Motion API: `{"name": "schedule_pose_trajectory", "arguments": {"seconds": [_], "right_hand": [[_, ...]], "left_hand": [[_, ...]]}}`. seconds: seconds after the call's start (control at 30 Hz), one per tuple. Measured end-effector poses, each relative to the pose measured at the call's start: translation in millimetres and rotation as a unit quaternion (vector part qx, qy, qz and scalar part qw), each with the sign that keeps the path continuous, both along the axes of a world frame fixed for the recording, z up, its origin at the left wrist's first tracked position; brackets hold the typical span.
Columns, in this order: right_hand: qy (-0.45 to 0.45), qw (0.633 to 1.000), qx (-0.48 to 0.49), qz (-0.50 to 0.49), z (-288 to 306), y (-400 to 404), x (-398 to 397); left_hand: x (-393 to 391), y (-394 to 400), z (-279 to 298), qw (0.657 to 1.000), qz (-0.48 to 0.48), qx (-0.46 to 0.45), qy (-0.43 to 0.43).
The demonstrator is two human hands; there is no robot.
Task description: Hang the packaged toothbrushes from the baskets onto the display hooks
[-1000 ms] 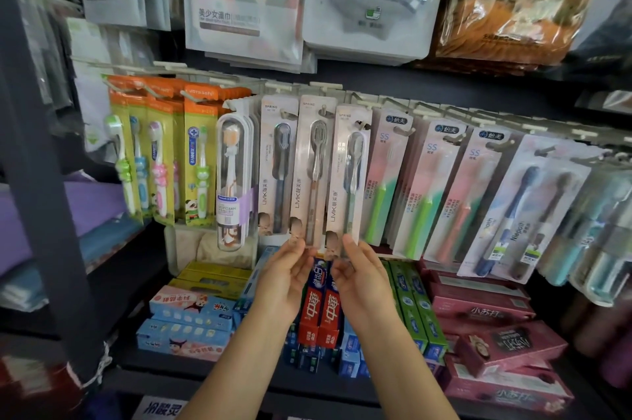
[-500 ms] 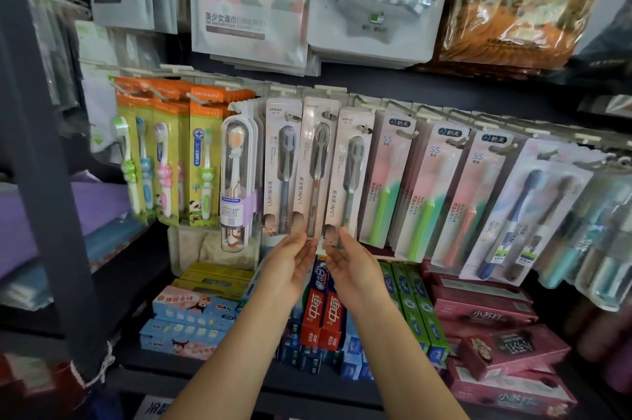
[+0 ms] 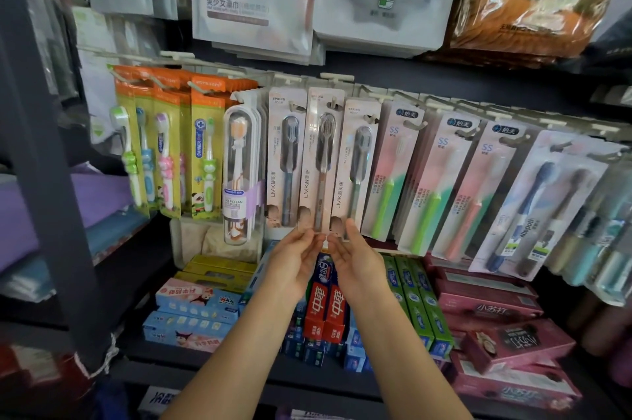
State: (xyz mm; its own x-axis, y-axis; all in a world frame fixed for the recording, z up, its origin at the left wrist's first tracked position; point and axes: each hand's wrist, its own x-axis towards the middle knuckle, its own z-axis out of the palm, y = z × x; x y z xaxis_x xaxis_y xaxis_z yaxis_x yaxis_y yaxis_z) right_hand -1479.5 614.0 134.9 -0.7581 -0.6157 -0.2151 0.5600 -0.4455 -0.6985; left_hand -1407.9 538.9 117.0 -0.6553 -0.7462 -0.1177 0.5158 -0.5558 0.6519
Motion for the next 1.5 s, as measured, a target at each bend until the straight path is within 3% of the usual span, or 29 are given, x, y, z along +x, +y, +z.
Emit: {"name": "schedule_pose_trajectory", "arguments": {"seconds": [0.67,0.97,1.13,1.3,1.5], "right_hand": [[0.01,1.0,-0.001,0.017,-1.9,2.6,8.7],[0.001,1.0,0.004,0.022,1.9,-0.1,5.4],[0.007,0.999,0.037,0.027,-1.6,0.7,4.1],[0.04,0.995,0.09,0.024,-4.9,1.7,4.5],[0.066,0.994,0.089,0.011,-9.6,2.1,1.3]], "left_hand": [[2.9,-3.5,-1.8,0.999,0.026,-0.003,-0.024],[-1.2,-9.7,1.2,0.999,0.005,0.042,-0.014],[6.7,-6.6,0.8,0.996,0.022,0.087,-0.009],[9.8,-13.5,-5.7,0.996,0.033,0.085,0.012],[9.0,-16.8,-11.5,0.997,0.025,0.076,0.005]]}}
